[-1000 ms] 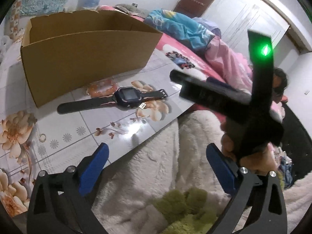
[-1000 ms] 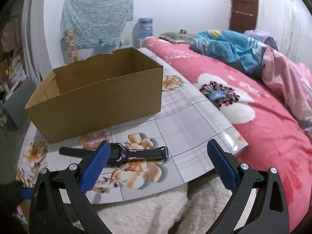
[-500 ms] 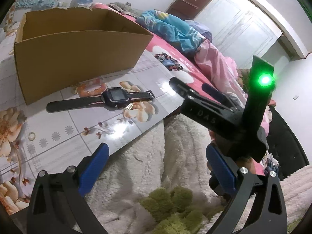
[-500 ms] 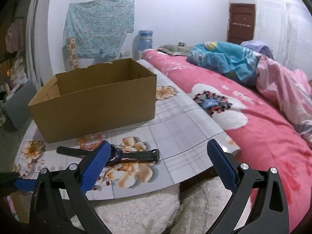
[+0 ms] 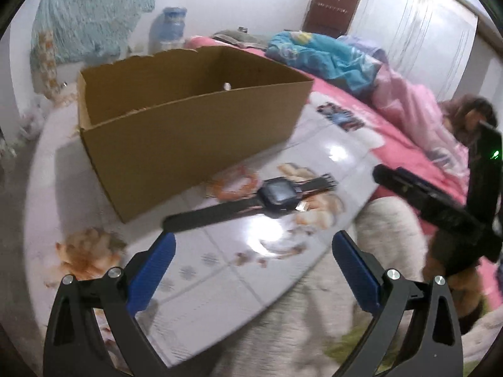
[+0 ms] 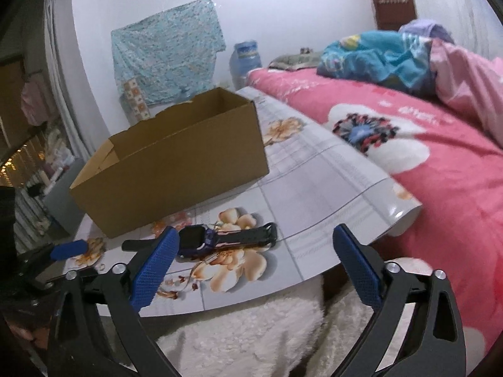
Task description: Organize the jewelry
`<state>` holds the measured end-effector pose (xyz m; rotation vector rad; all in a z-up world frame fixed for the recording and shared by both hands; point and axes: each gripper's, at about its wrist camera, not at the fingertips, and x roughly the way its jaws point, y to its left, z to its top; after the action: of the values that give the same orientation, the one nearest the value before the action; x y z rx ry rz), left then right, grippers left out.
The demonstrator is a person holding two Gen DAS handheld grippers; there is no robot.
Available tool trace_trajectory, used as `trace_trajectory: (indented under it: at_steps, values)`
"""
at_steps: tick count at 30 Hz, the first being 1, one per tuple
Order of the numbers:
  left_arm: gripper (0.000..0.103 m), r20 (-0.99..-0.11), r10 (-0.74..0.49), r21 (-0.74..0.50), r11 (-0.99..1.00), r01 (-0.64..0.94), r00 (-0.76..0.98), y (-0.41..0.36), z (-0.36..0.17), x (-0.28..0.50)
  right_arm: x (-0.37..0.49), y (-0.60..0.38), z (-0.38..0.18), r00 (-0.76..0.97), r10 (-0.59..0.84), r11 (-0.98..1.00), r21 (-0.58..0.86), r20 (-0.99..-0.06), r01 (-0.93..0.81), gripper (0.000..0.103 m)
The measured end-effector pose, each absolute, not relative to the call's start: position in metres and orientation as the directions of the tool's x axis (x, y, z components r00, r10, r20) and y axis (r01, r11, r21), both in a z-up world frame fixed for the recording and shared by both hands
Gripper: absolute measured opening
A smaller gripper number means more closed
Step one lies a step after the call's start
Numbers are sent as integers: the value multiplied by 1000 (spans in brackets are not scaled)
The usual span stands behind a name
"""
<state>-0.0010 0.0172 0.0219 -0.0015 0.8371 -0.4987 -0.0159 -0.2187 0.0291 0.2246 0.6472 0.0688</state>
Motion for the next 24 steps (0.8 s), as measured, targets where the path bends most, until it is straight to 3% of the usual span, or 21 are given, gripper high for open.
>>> trace_trajectory:
  at_steps: [8,17,24]
  values:
    - [92,-730,-403,-167,888,428,552,22,12,20,4,-209,21,764,231,961,263,-602,-83,73]
    - [77,-763,-397,-234,905,355,510,36,-4,54,35,-192,6,702,338,935,311,-627,-173,57]
    - [73,-783,-425,-322,901,290,454,42,-21,68,52,-182,-18,624,375,922,345,-685,-176,44]
